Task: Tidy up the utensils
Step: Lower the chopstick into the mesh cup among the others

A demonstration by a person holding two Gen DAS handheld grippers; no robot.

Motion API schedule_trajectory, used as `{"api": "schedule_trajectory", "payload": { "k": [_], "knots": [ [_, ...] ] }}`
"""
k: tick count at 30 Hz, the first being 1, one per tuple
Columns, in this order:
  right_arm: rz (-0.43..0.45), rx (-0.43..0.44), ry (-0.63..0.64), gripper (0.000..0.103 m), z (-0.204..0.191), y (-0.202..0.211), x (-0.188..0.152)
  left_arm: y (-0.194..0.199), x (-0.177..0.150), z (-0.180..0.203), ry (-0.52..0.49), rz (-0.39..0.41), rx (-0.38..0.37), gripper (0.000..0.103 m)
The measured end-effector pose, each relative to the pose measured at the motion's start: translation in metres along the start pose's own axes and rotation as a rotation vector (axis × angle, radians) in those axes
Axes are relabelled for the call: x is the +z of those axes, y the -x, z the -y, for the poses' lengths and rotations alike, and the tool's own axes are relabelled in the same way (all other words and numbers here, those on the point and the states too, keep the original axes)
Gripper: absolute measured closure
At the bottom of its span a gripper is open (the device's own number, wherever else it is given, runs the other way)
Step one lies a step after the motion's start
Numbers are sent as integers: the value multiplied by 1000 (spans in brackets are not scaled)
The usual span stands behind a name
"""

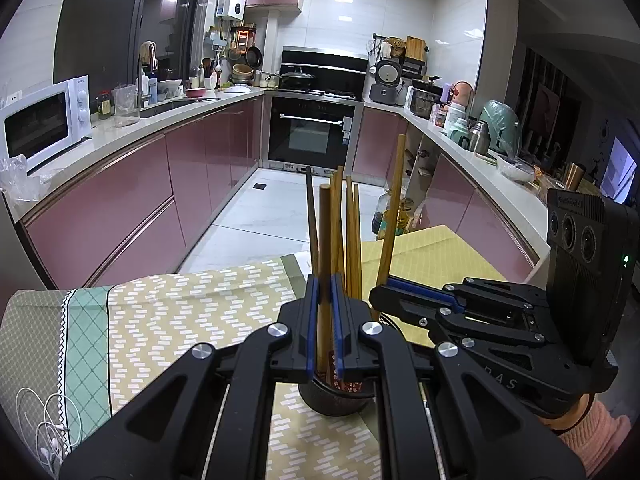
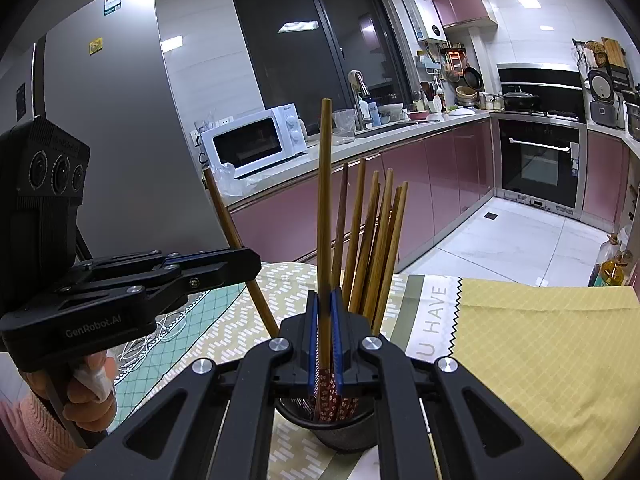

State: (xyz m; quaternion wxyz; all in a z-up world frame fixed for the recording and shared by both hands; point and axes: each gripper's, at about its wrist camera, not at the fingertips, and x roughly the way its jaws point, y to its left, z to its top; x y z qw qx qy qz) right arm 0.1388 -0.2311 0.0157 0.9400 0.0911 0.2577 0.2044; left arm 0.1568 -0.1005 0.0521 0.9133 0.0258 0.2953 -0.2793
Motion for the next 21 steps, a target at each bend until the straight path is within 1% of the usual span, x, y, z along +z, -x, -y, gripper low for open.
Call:
{"api": "schedule_trajectory", "payload": {
  "k": [21],
  "knots": [
    [-23,3,-10,97,4,-5,-10,-7,-3,-1,8,-6,3,96]
  ]
}}
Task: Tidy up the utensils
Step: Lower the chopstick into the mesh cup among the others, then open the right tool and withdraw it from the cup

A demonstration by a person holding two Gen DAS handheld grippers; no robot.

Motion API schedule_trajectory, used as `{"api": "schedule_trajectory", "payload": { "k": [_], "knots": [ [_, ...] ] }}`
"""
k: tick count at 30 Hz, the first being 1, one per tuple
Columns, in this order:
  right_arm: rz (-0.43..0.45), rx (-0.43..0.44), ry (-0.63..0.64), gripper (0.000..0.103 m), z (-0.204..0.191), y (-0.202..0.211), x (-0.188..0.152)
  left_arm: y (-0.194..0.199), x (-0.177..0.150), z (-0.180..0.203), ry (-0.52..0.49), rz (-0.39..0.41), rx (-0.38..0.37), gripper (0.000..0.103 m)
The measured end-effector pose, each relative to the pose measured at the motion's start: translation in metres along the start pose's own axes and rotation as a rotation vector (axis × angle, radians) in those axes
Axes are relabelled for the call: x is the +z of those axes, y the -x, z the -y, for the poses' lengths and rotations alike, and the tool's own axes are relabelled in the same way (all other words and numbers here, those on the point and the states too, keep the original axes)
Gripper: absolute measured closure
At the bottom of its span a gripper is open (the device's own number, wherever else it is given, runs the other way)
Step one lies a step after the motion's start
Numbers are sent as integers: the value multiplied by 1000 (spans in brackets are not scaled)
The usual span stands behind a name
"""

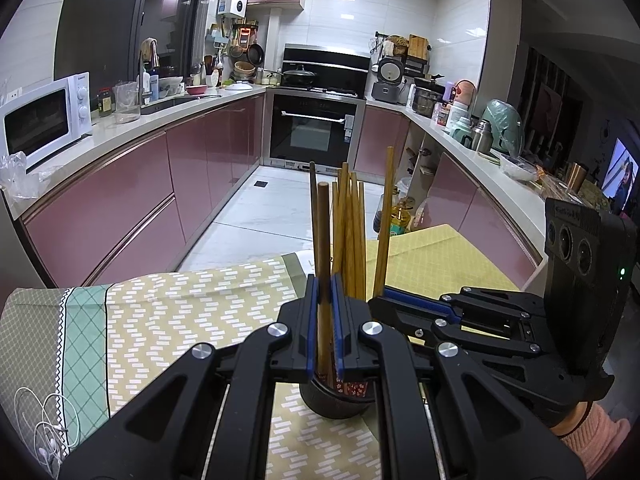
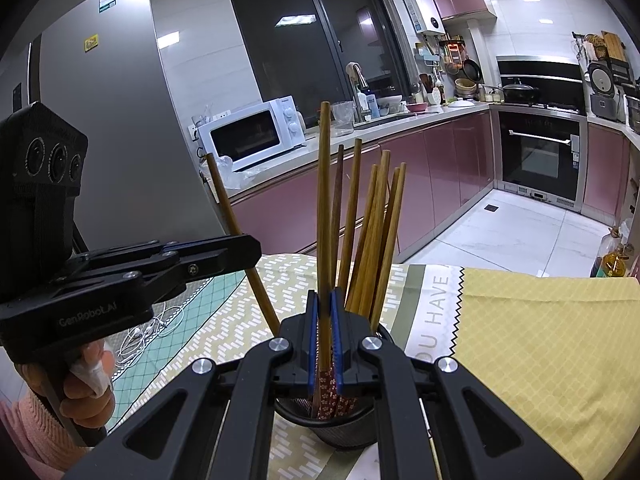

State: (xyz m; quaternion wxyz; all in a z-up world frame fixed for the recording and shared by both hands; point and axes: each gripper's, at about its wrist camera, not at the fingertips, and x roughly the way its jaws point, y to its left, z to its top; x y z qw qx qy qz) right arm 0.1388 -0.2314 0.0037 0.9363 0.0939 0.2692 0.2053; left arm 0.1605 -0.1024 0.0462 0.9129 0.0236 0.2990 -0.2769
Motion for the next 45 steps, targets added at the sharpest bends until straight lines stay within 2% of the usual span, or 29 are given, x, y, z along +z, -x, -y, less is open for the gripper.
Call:
{"api": "schedule_trajectory", "payload": {
  "k": [16,40,43,45],
  "knots": [
    [-25,2,-36,97,7,-10,3,-26,6,0,10,-28,-21,96],
    [-35,-15,-57,95,9,-15,-1,-46,-19,-13,42,-80,-47,94],
    [-44,-24,-46,95,7,-14,-4,-42,-24,-16,48,-75,-27,94],
    [-40,-33,-27,92,4,-10,-5,-36,-28,-17,49,-58,-13,89]
  ]
}}
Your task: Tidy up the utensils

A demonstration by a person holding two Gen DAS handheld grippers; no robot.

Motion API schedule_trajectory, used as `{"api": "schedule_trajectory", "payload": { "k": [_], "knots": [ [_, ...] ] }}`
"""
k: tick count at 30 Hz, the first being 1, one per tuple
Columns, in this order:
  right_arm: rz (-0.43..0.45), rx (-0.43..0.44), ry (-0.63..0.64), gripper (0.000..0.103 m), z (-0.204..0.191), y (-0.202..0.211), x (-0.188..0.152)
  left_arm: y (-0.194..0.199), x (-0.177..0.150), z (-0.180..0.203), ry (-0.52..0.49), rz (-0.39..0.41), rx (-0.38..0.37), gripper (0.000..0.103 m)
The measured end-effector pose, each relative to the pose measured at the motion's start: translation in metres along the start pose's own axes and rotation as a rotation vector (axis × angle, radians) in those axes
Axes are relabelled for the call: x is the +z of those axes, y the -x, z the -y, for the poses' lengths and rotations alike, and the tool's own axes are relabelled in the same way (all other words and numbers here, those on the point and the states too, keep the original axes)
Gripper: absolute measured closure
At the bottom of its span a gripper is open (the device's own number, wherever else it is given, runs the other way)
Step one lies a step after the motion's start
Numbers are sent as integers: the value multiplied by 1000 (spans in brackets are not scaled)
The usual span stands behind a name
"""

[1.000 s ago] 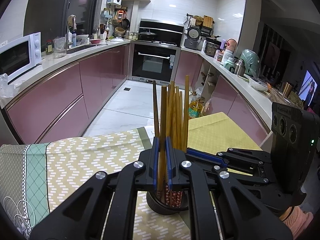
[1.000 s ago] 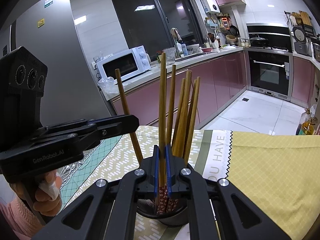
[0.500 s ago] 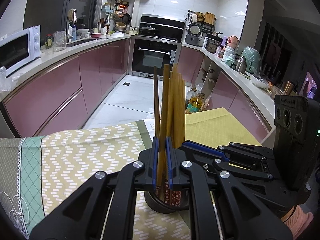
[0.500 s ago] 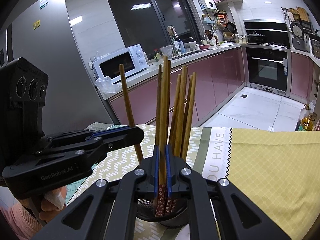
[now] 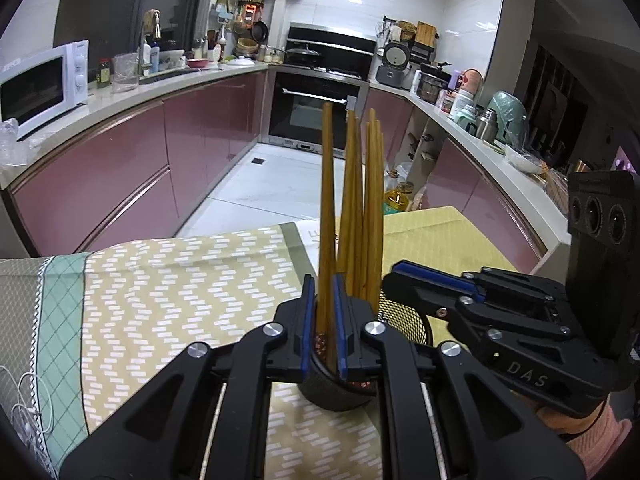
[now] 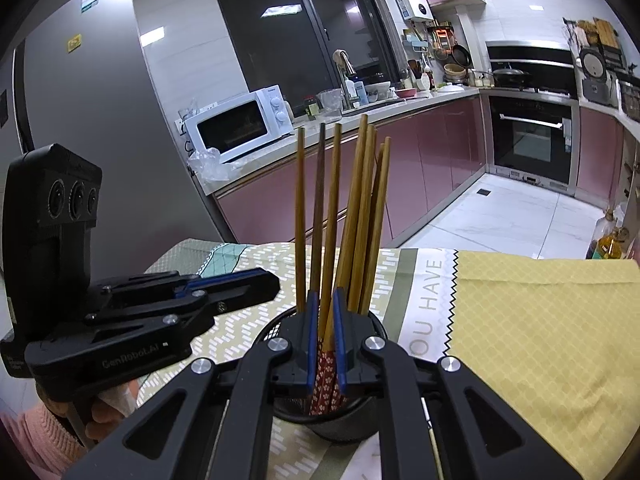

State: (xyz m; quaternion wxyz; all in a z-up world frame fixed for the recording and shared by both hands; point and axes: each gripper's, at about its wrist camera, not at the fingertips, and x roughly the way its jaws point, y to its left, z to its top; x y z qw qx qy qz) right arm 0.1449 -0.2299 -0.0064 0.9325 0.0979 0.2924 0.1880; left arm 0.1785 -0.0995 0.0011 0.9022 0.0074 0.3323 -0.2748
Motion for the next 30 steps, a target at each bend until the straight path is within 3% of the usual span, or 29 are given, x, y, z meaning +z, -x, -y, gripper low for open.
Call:
{"api": "schedule_trajectory", "payload": {
  "k": [7,10,14,19,30],
  "knots": [
    [41,-43,39,69,-8,20,-4,30,-18,-7,13,75,88,52],
    [64,-74,55,40,-11,29,-10,48,-29,-12,24,117,143,34],
    [84,-113,85,22,-18,36,-22,68,-44,-11,7,175,233,9],
    [118,-156,123,7,-29,43,-35,90,-62,-10,-12,231,293,5],
    [230,-228,167,7,-52,67,-65,131,-88,-8,22,365,367,5]
  ]
}}
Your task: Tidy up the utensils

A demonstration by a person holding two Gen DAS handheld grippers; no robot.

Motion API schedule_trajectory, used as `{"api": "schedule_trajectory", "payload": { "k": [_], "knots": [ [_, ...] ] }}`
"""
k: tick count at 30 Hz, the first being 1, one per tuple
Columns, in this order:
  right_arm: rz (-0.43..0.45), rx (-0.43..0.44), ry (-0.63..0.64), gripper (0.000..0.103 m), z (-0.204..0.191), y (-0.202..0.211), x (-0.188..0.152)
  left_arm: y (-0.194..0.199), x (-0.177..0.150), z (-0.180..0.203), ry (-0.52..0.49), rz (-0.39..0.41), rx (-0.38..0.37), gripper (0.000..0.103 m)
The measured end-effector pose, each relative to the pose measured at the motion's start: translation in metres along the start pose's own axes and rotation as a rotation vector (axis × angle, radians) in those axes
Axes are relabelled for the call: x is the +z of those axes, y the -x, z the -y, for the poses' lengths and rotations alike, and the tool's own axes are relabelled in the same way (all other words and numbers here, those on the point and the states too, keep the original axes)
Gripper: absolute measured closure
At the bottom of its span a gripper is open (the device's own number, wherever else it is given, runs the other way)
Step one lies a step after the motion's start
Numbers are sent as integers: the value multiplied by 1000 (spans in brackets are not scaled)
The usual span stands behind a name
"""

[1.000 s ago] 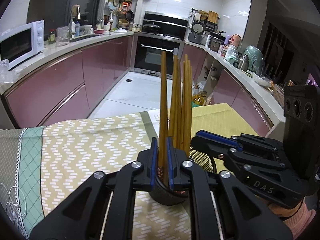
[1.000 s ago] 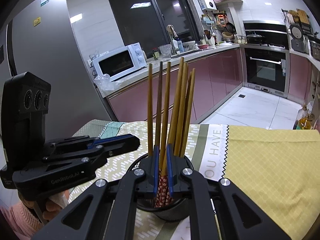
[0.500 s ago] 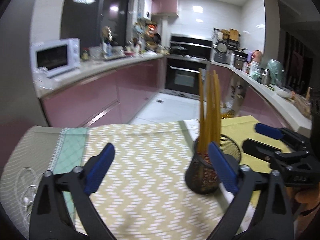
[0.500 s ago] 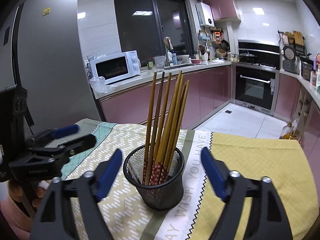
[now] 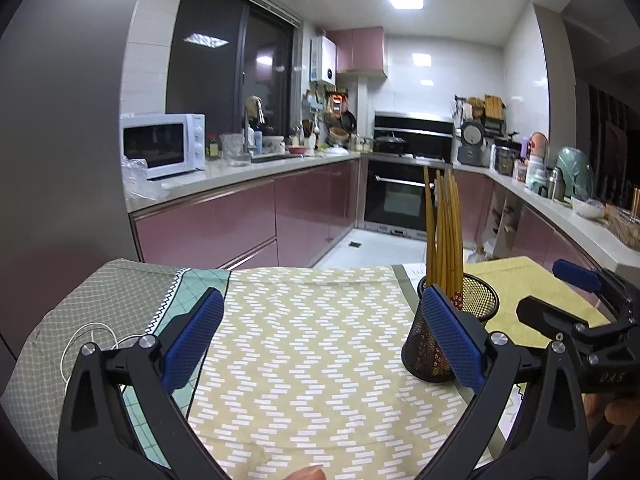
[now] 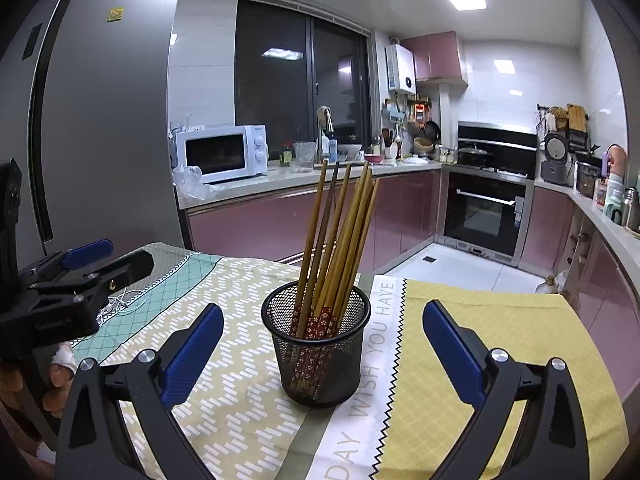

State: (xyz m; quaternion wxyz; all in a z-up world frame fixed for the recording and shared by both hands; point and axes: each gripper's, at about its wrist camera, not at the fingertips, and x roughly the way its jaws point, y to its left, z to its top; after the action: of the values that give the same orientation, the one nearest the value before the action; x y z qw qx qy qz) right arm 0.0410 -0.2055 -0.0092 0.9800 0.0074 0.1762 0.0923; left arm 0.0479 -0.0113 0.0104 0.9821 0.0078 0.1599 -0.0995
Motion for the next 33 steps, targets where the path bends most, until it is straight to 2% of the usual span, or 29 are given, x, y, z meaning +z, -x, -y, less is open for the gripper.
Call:
{"api": "schedule_trajectory", "payload": {
  "k": [17,33],
  "knots": [
    [48,-33,-18,7,2,7,-2,19,-5,-4,-23,64,36,5],
    [54,-33,-16,7,1,6,-1,21,-8,-6,-16,61,39,5]
  ]
}}
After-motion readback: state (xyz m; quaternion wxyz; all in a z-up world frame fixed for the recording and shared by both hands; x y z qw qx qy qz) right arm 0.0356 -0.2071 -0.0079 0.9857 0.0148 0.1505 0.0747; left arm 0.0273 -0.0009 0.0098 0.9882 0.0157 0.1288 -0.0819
